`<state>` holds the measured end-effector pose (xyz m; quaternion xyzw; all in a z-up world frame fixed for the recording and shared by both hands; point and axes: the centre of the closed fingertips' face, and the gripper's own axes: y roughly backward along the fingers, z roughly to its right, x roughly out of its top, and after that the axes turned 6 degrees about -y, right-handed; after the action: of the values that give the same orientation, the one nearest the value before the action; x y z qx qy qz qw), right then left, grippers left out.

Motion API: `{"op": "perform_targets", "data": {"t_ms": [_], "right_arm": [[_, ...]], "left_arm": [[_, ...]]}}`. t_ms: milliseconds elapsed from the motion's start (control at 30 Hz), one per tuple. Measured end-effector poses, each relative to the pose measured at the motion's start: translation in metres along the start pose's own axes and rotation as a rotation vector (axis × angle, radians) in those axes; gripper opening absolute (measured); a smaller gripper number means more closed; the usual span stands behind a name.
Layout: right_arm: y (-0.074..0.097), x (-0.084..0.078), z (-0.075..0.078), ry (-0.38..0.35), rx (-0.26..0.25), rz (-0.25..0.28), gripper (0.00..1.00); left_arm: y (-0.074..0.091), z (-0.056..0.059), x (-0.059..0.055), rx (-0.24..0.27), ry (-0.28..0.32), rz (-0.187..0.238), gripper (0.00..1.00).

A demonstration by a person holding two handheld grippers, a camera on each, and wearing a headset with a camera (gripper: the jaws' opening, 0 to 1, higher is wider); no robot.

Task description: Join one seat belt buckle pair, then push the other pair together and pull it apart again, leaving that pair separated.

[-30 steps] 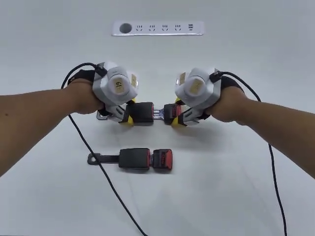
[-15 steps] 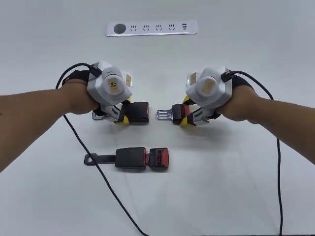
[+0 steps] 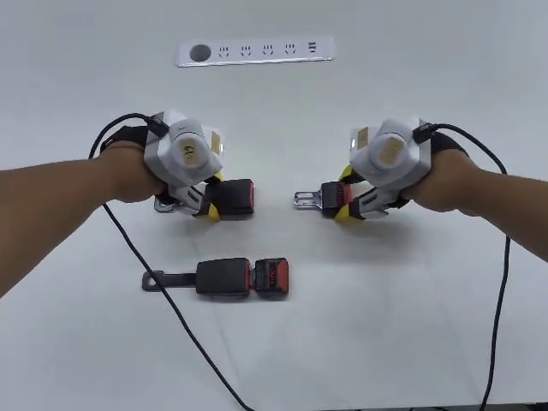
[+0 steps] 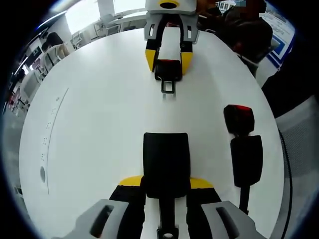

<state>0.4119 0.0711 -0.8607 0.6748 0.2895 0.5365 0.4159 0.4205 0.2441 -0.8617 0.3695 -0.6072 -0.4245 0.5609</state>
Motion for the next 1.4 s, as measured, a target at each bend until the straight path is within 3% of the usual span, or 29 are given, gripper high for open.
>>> {"op": "perform_targets", "data": {"t_ms": [600, 733, 900, 967, 1033, 1100, 1167, 1200, 1300, 1400], "right_arm": [[0.020, -0.034, 0.004, -0.023, -0.010, -0.013, 0.35], [0.020, -0.035, 0.004, -0.042, -0.014, -0.008, 0.35], [0.020, -0.036, 0.002, -0.009, -0.022, -0.017, 0.36], [0.020, -0.037, 0.001, -0.014, -0.024, -0.022, 0.39], [0.020, -0.038, 0.003, -0.044, -0.045, -0.008, 0.53], [0.020, -0.040, 0.006, -0.060, -0.076, 0.010, 0.66], [0.024, -0.040, 0.008, -0.069, -0.105, 0.029, 0.68], [0.025, -0.038, 0.009, -0.075, -0.117, 0.052, 0.71], [0.029, -0.032, 0.015, -0.100, -0.174, 0.119, 0.80], [0.037, -0.023, 0.016, -0.140, -0.231, 0.179, 0.80]], "left_arm": [[0.000, 0.001, 0.001, -0.001, -0.010, 0.008, 0.32], [0.000, 0.001, 0.001, -0.003, -0.016, 0.010, 0.32], [0.000, 0.002, 0.002, 0.003, -0.014, 0.013, 0.33], [-0.001, 0.002, 0.004, 0.029, 0.037, 0.027, 0.34], [0.000, 0.006, 0.002, 0.040, 0.045, 0.022, 0.42], [0.002, 0.008, 0.004, 0.061, 0.079, 0.049, 0.52], [0.008, 0.007, 0.007, 0.087, 0.123, 0.085, 0.52], [0.013, 0.004, 0.010, 0.113, 0.164, 0.124, 0.54], [0.023, 0.001, 0.011, 0.164, 0.264, 0.175, 0.68], [0.032, -0.002, 0.013, 0.213, 0.369, 0.238, 0.78]]}}
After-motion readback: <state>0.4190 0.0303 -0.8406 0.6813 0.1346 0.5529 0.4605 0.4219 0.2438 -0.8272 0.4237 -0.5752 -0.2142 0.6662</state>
